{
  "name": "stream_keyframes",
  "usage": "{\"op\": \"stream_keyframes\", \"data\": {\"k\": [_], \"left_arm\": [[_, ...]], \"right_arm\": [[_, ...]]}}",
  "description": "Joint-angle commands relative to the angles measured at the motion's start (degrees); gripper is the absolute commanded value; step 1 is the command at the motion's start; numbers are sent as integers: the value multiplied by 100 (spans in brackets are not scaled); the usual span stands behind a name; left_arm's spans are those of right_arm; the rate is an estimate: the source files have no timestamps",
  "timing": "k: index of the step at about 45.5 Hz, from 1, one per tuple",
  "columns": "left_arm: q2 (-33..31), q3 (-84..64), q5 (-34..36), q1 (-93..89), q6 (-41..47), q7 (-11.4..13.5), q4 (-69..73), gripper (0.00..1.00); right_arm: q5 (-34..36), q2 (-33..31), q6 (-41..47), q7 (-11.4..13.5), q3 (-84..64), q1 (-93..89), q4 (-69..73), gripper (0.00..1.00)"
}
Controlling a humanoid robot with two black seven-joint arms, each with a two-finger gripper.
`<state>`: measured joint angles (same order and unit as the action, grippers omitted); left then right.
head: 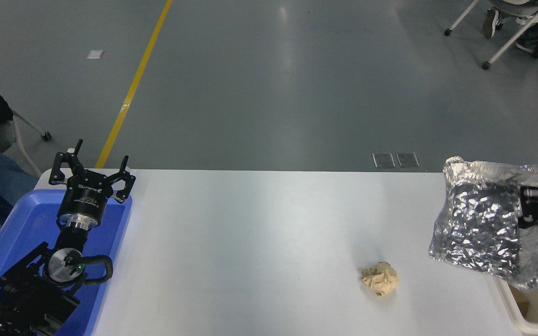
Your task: Pick up foil plate and place in dustbin
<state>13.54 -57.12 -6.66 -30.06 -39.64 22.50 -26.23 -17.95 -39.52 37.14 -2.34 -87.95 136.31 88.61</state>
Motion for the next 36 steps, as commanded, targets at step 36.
{"op": "stream_keyframes", "data": {"k": [36], "left_arm": [[0, 0, -2, -9, 0, 9, 4, 100]], "right_arm": [[-2063, -1243, -1622, -170, 2561, -5191, -4694, 0]]}}
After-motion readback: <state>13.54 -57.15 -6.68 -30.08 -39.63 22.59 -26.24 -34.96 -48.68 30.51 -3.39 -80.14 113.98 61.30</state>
